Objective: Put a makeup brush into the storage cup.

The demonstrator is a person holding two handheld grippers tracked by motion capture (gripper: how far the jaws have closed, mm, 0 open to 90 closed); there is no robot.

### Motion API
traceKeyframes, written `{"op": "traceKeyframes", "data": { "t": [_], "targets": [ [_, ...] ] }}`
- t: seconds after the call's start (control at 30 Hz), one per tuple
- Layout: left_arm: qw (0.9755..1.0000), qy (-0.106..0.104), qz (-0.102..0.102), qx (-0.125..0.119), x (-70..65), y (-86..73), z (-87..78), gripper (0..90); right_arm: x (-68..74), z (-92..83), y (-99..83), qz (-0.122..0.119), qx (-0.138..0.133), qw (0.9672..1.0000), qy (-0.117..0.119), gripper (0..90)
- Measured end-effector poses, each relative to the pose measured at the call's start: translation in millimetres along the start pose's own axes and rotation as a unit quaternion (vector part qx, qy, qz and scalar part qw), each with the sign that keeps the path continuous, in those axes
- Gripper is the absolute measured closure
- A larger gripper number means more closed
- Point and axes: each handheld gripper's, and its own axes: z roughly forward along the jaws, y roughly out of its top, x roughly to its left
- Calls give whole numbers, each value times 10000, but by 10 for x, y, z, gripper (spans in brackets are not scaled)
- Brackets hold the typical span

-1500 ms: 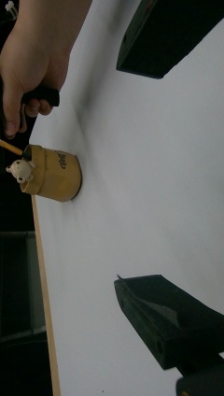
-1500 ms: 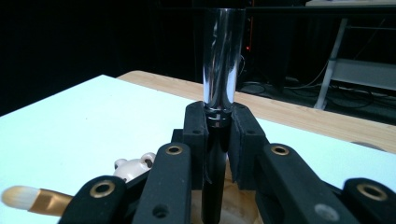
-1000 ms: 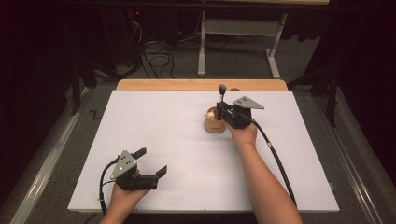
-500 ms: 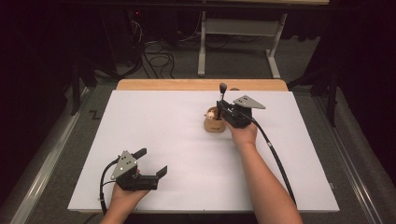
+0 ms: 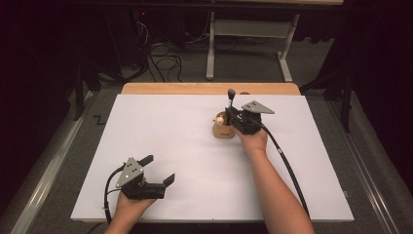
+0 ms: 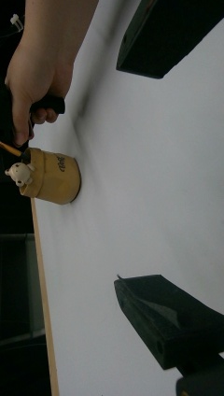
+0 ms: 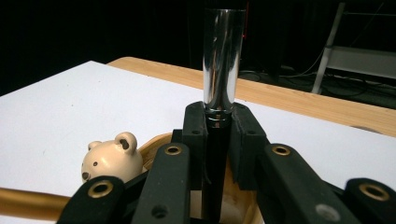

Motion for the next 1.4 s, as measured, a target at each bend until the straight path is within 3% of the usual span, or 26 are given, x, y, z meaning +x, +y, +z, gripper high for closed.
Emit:
{"op": "traceKeyframes", "data": {
  "t": [0.03, 0.1, 0.13, 0.27, 0.6, 0.8, 0.97, 1.07, 1.13, 1.4],
  "targets": [
    [10000, 1, 4, 3, -1, 0, 1, 7, -1, -3, 3, 33, 0, 10000, 26, 767],
    [10000, 0, 5, 9, -3, -1, 4, 7, -6, -13, 13, -15, -5, 10000, 33, 617],
    [10000, 0, 15, 18, -4, -2, 5, 7, -11, -22, 19, 82, 8, 9999, 70, 565],
    [10000, -8, 30, 33, -6, -3, 8, 7, -35, -53, 35, 133, 37, 9999, 76, 447],
    [10000, -6, 34, 41, -17, -6, 21, 8, -76, -169, 85, 289, -59, 9995, 138, 391],
    [10000, -8, 34, 51, -15, -9, 24, 8, -84, -227, 51, 345, -57, 9993, 150, 299],
    [10000, -6, 34, 62, -15, -10, 30, 8, -66, -267, 26, 252, 26, 9995, 181, 177],
    [10000, -4, 31, 65, -17, -11, 31, 7, -62, -298, 10, 229, -81, 9996, 159, 138],
    [10000, -3, 33, 65, -19, -11, 32, 8, -76, -306, 2, 255, -34, 9996, 144, 67],
    [10000, -4, 43, 81, -18, -12, 35, 8, -116, -333, -40, 293, 59, 9995, 86, 2]
  ]
}}
